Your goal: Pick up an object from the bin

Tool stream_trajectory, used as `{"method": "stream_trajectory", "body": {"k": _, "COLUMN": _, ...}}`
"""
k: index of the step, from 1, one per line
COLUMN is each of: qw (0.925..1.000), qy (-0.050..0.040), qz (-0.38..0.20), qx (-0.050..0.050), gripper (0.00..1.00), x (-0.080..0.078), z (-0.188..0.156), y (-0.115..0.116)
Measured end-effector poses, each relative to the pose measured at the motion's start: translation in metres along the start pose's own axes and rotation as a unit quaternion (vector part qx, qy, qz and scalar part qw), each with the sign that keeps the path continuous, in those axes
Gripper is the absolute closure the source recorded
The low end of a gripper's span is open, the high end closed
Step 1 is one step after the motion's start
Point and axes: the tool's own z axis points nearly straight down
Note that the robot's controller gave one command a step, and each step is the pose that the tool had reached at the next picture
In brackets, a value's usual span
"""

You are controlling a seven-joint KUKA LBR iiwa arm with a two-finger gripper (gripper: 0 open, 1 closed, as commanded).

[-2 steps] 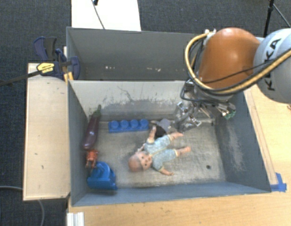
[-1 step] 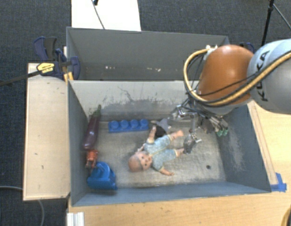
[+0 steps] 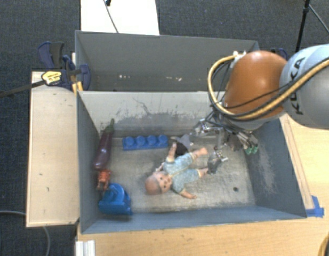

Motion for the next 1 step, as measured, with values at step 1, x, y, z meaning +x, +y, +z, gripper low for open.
{"method": "stream_trajectory", "body": {"k": 1, "qw": 1.0000, "qy": -0.0047, "qz": -0.001, "qx": 0.001, "gripper": 0.00, "x": -0.0125, "z": 0.0395, "y": -0.0023}}
